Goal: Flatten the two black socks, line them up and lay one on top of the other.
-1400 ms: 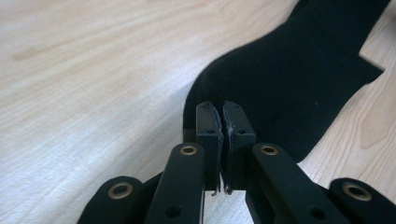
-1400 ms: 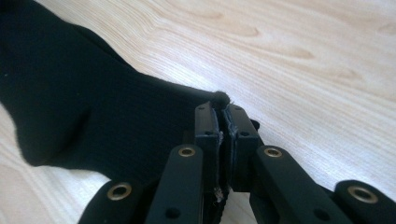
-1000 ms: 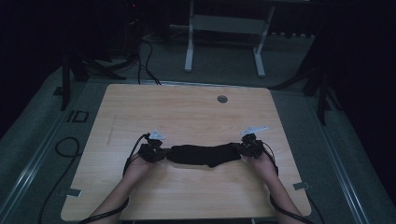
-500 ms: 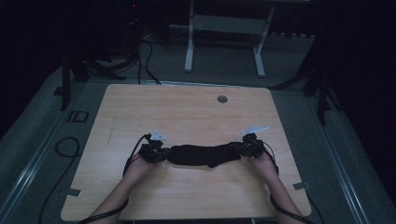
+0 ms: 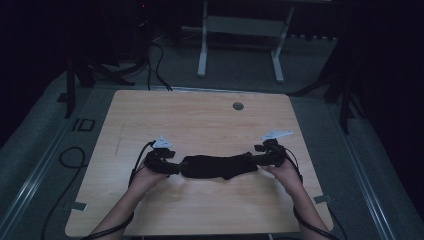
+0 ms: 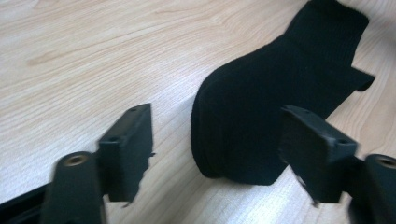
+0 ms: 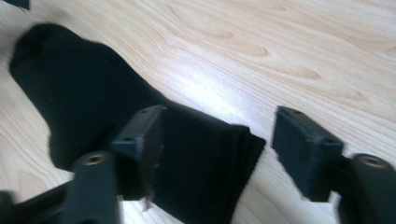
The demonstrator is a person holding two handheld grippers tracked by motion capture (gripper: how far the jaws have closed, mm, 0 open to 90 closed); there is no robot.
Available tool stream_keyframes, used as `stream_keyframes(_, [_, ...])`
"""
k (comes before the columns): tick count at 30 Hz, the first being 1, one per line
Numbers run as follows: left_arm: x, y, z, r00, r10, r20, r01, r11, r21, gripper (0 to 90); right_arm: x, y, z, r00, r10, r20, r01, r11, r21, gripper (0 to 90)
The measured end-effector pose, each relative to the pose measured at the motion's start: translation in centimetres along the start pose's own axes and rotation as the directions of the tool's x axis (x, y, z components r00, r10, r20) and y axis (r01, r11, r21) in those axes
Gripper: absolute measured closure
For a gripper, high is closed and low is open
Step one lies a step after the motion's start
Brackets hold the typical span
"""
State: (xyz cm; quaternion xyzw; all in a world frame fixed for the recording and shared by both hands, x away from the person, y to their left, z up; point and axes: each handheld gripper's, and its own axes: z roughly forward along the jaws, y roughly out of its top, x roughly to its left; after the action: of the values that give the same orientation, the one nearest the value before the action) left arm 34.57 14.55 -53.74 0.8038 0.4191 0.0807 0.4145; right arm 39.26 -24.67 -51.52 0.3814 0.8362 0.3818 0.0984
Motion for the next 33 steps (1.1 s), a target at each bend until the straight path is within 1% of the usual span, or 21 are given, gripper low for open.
stream_keyframes(1, [0.0,-0.1,-0.1,1.0000,-0.003,-0.009,0.003,1.0000,0.001,14.2,0.1,0.0,-0.1,0.9998,0.007,-0.019,-0.007,1.000,-0.010,22.5])
stream_keyframes(2, [0.1,-0.2,-0.1,0.9997,-0.001,-0.024,0.001,1.0000,0.003,14.2,0.1,0.0,-0.1,0.9998,0.007,-0.019,-0.007,1.000,-0.010,22.5])
stream_keyframes(3, [0.1,-0.3,-0.3,0.9990,0.005,-0.044,-0.006,1.0000,-0.001,12.0,0.2,-0.1,-0.1,0.9990,-0.022,-0.039,0.021,1.000,-0.002,14.3])
stream_keyframes(4, [0.2,-0.5,-0.4,0.9980,0.000,-0.063,-0.001,0.9999,-0.016,11.3,0.3,-0.2,-0.1,0.9990,-0.029,-0.035,0.029,1.000,0.003,14.2])
stream_keyframes(5, [0.3,-0.6,-0.6,0.9975,-0.003,-0.070,0.001,0.9997,-0.024,11.3,0.3,-0.2,-0.1,0.9990,-0.029,-0.035,0.029,1.000,0.003,14.2])
stream_keyframes(6, [0.4,-0.7,-0.9,0.9972,-0.013,-0.073,0.011,0.9994,-0.032,10.6,0.3,-0.3,-0.1,0.9995,-0.022,-0.024,0.022,1.000,0.005,14.2])
stream_keyframes(8, [0.5,-1.0,-1.3,0.9970,-0.018,-0.076,0.015,0.9990,-0.043,9.8,0.2,-0.6,0.0,0.9995,-0.022,-0.023,0.023,1.000,0.006,14.0])
stream_keyframes(9, [0.5,-1.2,-1.5,0.9971,-0.015,-0.075,0.012,0.9992,-0.039,9.7,0.1,-0.7,-0.1,0.9994,-0.023,-0.024,0.023,1.000,0.001,14.0])
stream_keyframes(11, [0.3,-1.6,-1.8,0.9959,0.007,-0.090,-0.009,0.9997,-0.022,9.8,-0.1,-1.0,-0.2,0.9996,-0.012,-0.024,0.012,1.000,-0.006,14.0])
stream_keyframes(12, [0.0,-2.1,-2.0,0.9946,0.021,-0.102,-0.023,0.9996,-0.015,9.7,-0.5,-1.3,-0.4,0.9999,0.005,-0.015,-0.005,1.000,-0.018,14.0])
stream_keyframes(15, [0.0,-2.6,-2.3,0.9935,0.026,-0.111,-0.028,0.9995,-0.014,9.7,-0.8,-1.6,-0.7,0.9999,0.016,-0.005,-0.016,1.000,-0.023,14.1])
stream_keyframes(18, [0.2,-3.5,-2.8,0.9948,0.002,-0.102,-0.005,0.9996,-0.026,9.7,-1.1,-2.1,-1.0,0.9998,0.017,0.007,-0.017,1.000,-0.014,14.1])
stream_keyframes(20, [0.3,-4.1,-3.2,0.9962,0.002,-0.087,-0.004,0.9995,-0.030,9.8,-1.3,-2.5,-1.1,0.9997,0.020,0.015,-0.019,1.000,-0.016,14.1])
stream_keyframes(24, [0.5,-5.1,-3.7,0.9965,0.000,-0.083,-0.001,0.9999,-0.014,9.8,-1.7,-3.4,-1.4,0.9995,0.021,0.025,-0.021,1.000,-0.010,14.1])
stream_keyframes(25, [0.5,-5.1,-3.7,0.9965,0.000,-0.083,-0.001,0.9999,-0.014,9.8,-1.7,-3.4,-1.4,0.9995,0.021,0.025,-0.021,1.000,-0.010,14.1])
stream_keyframes(26, [0.5,-5.6,-4.0,0.9972,0.000,-0.075,0.000,1.0000,-0.006,9.8,-1.8,-3.6,-1.4,0.9994,0.023,0.024,-0.023,1.000,-0.005,14.1])
stream_keyframes(27, [0.4,-5.8,-4.1,0.9968,0.006,-0.079,-0.006,1.0000,-0.001,9.8,-2.1,-4.3,-1.5,0.9995,0.020,0.026,-0.020,1.000,0.009,14.1])
stream_keyframes(28, [0.4,-6.0,-4.2,0.9966,0.012,-0.081,-0.012,0.9999,-0.002,9.8,-2.1,-4.3,-1.5,0.9995,0.020,0.026,-0.020,1.000,0.009,14.1])
stream_keyframes(29, [0.4,-6.1,-4.4,0.9964,0.015,-0.083,-0.014,0.9999,0.004,9.8,-2.2,-4.7,-1.6,0.9994,0.025,0.022,-0.025,1.000,0.013,14.1])
stream_keyframes(31, [0.4,-6.5,-4.7,0.9963,0.006,-0.085,-0.006,1.0000,0.000,9.8,-2.2,-4.9,-1.7,0.9994,0.027,0.023,-0.028,1.000,0.015,14.1])
stream_keyframes(33, [0.6,-6.9,-5.1,0.9962,-0.006,-0.087,0.005,0.9999,-0.012,9.8,-2.3,-5.6,-1.9,0.9992,0.034,0.021,-0.035,0.999,0.020,14.2])
